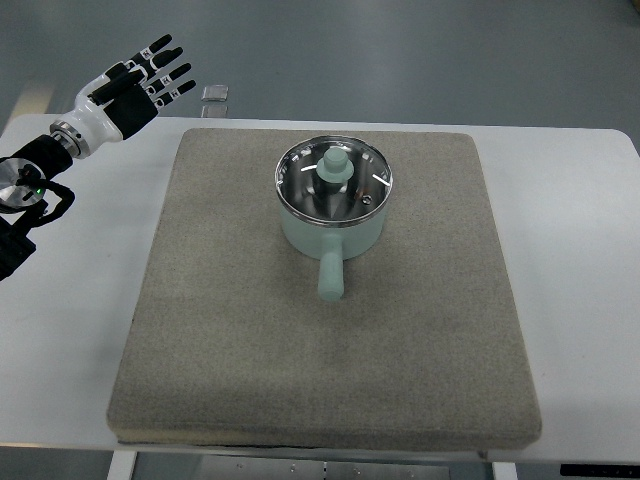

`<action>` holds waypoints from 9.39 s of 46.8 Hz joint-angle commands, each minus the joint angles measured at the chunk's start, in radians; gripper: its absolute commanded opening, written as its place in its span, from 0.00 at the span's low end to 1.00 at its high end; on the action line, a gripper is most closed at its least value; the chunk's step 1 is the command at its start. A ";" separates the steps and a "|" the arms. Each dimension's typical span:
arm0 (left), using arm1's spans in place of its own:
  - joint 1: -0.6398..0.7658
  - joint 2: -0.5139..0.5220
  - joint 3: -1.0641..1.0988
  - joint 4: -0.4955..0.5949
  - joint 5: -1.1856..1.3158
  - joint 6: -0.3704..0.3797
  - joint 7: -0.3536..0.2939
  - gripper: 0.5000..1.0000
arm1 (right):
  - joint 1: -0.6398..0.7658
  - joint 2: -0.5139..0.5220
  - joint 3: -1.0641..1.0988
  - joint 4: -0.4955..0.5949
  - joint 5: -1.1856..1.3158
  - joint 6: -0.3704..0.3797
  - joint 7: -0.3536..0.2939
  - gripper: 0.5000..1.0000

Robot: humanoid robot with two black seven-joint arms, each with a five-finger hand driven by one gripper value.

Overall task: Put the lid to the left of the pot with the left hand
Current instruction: 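Raise the left hand and move it toward the pot lid, then lower the left hand over the glass lid's green knob, then close the left hand fingers around the green lid knob, then lift the glass lid off the pot and carry it beside the pot, then lower the lid onto the mat and open the left hand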

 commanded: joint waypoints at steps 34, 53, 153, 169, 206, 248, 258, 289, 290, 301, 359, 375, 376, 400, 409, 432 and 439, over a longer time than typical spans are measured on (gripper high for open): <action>-0.015 0.006 0.000 0.000 0.002 0.000 0.002 1.00 | 0.000 0.000 0.000 0.000 0.001 0.000 0.000 0.84; -0.037 0.020 0.002 -0.006 0.141 0.000 -0.011 1.00 | 0.000 0.000 0.000 0.002 -0.001 0.000 0.000 0.84; -0.361 0.103 0.144 -0.618 1.737 0.000 -0.202 0.98 | 0.000 0.000 0.000 0.000 -0.001 0.000 0.000 0.84; -0.465 0.026 0.296 -0.608 1.801 0.000 -0.202 0.99 | 0.000 0.000 0.000 0.000 -0.001 0.000 0.000 0.84; -0.555 -0.077 0.434 -0.552 1.804 0.000 -0.197 0.99 | 0.000 0.000 0.000 0.000 0.000 0.000 0.000 0.84; -0.512 -0.135 0.466 -0.502 1.852 0.000 -0.185 0.81 | 0.000 0.000 0.000 0.000 0.001 0.000 0.000 0.84; -0.519 -0.135 0.468 -0.508 1.852 0.000 -0.185 0.64 | 0.000 0.000 0.000 0.000 -0.001 0.000 0.000 0.84; -0.522 -0.133 0.466 -0.512 1.856 0.000 -0.185 0.13 | 0.000 0.000 0.000 0.000 0.001 0.000 0.000 0.84; -0.522 -0.133 0.466 -0.512 1.858 0.000 -0.185 0.10 | 0.000 0.000 0.000 0.000 0.000 0.000 0.000 0.84; -0.523 -0.132 0.466 -0.512 1.866 0.000 -0.185 0.00 | 0.000 0.000 0.000 0.000 0.001 0.000 0.000 0.84; -0.487 0.198 0.385 -0.612 1.869 0.000 -0.185 0.00 | 0.000 0.000 0.000 0.000 0.001 0.000 0.000 0.84; -0.364 0.212 0.396 -0.588 1.913 0.000 -0.183 0.00 | 0.000 0.000 0.000 0.000 0.000 0.000 0.000 0.84; -0.359 0.212 0.397 -0.583 1.913 0.000 -0.183 0.00 | 0.000 0.000 0.000 0.002 -0.001 0.000 0.000 0.84; -0.264 0.167 0.399 -0.505 1.945 0.065 -0.182 0.00 | 0.000 0.000 0.000 0.000 0.001 0.000 0.000 0.84; -0.253 0.166 0.399 -0.500 1.938 0.108 -0.182 0.00 | 0.000 0.000 0.000 0.000 0.001 0.000 0.000 0.84; -0.210 0.153 0.399 -0.474 1.921 0.243 -0.182 0.93 | 0.000 0.000 0.000 0.000 0.000 0.000 0.000 0.84; -0.209 0.155 0.390 -0.473 1.875 0.243 -0.183 0.99 | 0.000 0.000 0.000 0.000 0.000 0.000 0.000 0.84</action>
